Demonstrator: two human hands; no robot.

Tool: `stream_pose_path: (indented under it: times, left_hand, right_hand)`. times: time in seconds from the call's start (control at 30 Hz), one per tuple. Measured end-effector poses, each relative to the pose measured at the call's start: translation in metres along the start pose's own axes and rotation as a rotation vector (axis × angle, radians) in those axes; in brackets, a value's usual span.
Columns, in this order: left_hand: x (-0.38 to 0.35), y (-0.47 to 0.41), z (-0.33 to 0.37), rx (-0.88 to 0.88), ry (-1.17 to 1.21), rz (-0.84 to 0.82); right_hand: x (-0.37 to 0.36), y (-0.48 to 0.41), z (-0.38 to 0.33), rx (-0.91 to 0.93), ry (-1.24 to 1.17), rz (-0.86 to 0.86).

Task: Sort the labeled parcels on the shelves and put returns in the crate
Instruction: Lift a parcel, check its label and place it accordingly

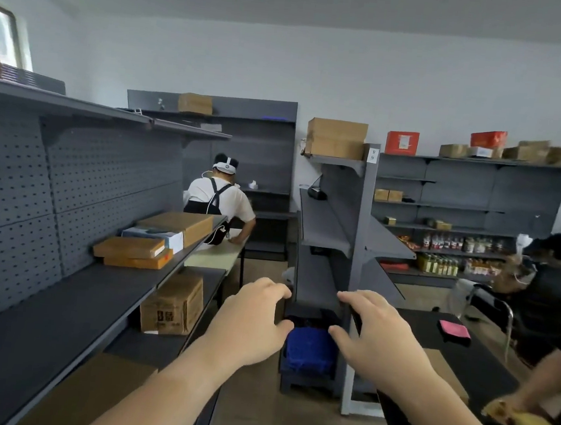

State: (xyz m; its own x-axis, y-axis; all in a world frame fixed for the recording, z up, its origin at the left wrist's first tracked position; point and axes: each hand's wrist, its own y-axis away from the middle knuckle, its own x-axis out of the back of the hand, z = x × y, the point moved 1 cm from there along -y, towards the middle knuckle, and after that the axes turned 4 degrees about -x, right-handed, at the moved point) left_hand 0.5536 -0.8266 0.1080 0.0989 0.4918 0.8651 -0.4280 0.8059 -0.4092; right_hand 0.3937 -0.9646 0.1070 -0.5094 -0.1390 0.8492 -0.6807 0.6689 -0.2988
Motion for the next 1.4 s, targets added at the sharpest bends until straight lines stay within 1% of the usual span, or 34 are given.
stream_pose_path:
  times: [0.1,0.23,0.4,0.5,0.67,0.8,0.93,1.17,1.3,1.4]
  left_hand:
    - [-0.019,-0.049,-0.015,-0.008,-0.005,-0.014]
    - [-0.042,-0.116,-0.034,-0.015,-0.048,0.016]
    - [-0.065,-0.200,-0.061,0.028,-0.040,0.035]
    - [-0.079,-0.234,-0.081,0.071,-0.029,0.072]
    - [-0.106,-0.278,-0.121,0.157,-0.024,0.076]
    - [-0.115,-0.318,-0.159,0.176,-0.015,0.090]
    - [-0.115,-0.356,-0.208,0.179,-0.008,0.108]
    - [-0.105,-0.408,-0.299,0.226,-0.051,0.192]
    - [-0.103,-0.405,-0.348,0.355,-0.033,0.191]
    - [-0.093,-0.387,-0.384,0.466,-0.098,0.179]
  right_hand:
    - [-0.013,-0.053,0.015,0.001,0.001,-0.001]
    - [-0.028,-0.126,0.039,0.027,0.002,0.007]
    - [-0.038,-0.225,0.060,0.075,-0.014,-0.004]
    - [-0.052,-0.278,0.061,0.123,-0.017,-0.021]
    - [-0.093,-0.342,0.056,0.203,-0.015,-0.099]
    - [-0.122,-0.396,0.050,0.214,-0.040,-0.082]
    - [-0.150,-0.451,0.030,0.234,-0.053,-0.047]
    - [-0.202,-0.541,-0.025,0.297,-0.084,-0.052]
    - [-0.250,-0.578,-0.064,0.387,-0.096,-0.149]
    - [-0.284,-0.593,-0.100,0.487,-0.123,-0.205]
